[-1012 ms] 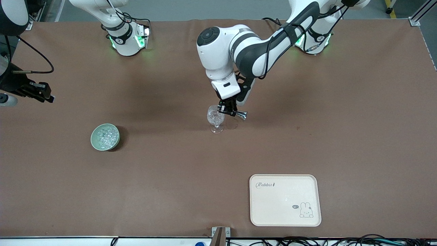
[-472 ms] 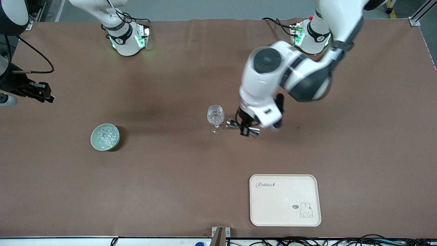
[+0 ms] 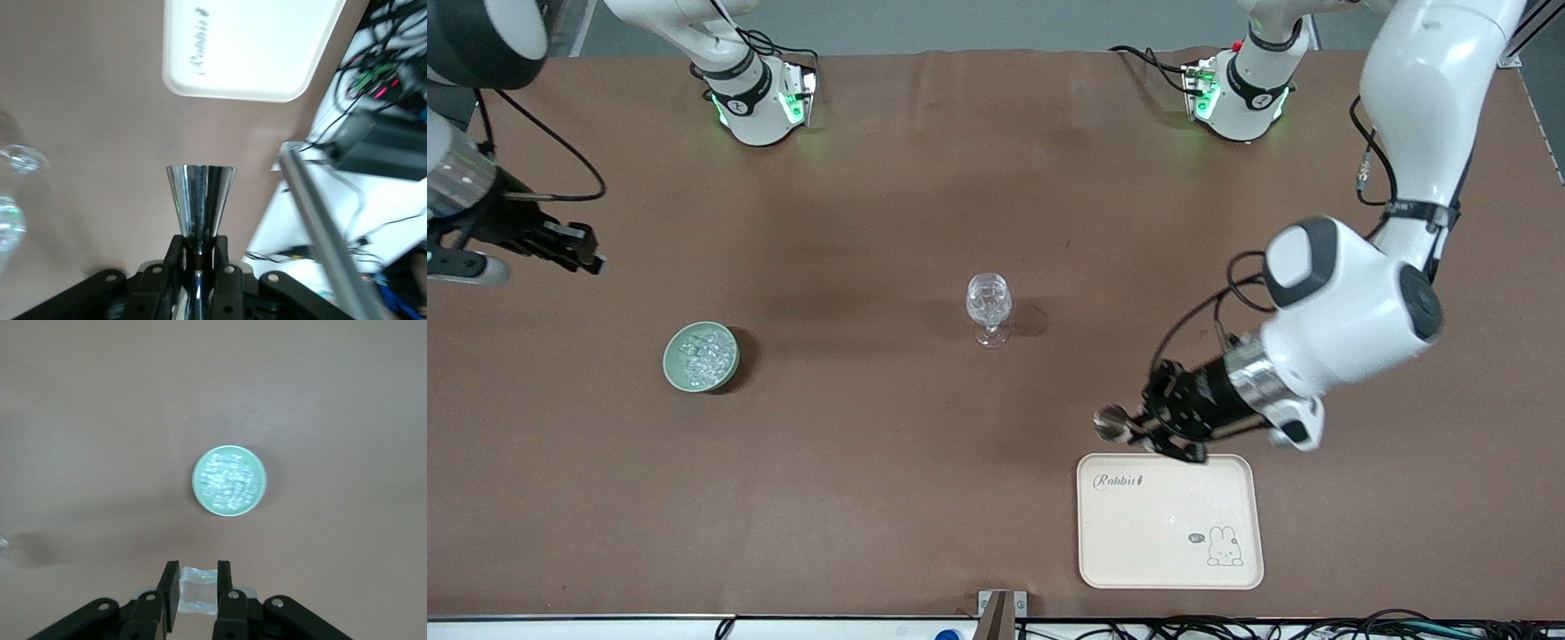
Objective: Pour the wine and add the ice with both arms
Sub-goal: 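Move the jigger to the tray while the right gripper brings ice over the glass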
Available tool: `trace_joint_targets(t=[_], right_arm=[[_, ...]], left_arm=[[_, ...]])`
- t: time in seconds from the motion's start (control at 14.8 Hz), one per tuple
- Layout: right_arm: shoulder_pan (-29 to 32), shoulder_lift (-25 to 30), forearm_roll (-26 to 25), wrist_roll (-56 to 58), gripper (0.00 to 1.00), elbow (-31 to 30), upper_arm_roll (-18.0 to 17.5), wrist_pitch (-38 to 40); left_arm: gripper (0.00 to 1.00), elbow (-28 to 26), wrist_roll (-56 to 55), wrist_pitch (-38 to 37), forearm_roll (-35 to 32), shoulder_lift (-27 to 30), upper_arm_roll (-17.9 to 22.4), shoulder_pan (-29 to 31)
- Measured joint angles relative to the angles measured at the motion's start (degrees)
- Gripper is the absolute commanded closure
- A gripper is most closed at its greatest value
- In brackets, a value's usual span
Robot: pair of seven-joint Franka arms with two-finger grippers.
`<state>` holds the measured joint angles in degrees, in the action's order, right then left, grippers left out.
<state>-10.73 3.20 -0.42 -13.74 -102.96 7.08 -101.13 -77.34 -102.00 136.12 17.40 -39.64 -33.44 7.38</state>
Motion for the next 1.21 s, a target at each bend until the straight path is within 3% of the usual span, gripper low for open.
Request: trace_joint_targets(t=[0.54,0.81,1.21], right_arm=[[-18.5,-13.3,0.2,-29.0,0.99,13.9,-0.5,-0.7],[-25.8,-20.5,0.7,-38.6,1.00,20.0,-0.6,-1.3],[-35.0,-34.2,0.8,-49.5,1.00,29.2,-0.5,-5.1]], left_arm=[[0.99,2.8,12.6,3.4,21.8,-14.6,0.2,9.0],[0.99,3.5,24.7,3.2,33.2,-20.2,0.1,11.9],[0.99,4.2,33.1,2.5,38.7,-24.2,0.0,12.2]])
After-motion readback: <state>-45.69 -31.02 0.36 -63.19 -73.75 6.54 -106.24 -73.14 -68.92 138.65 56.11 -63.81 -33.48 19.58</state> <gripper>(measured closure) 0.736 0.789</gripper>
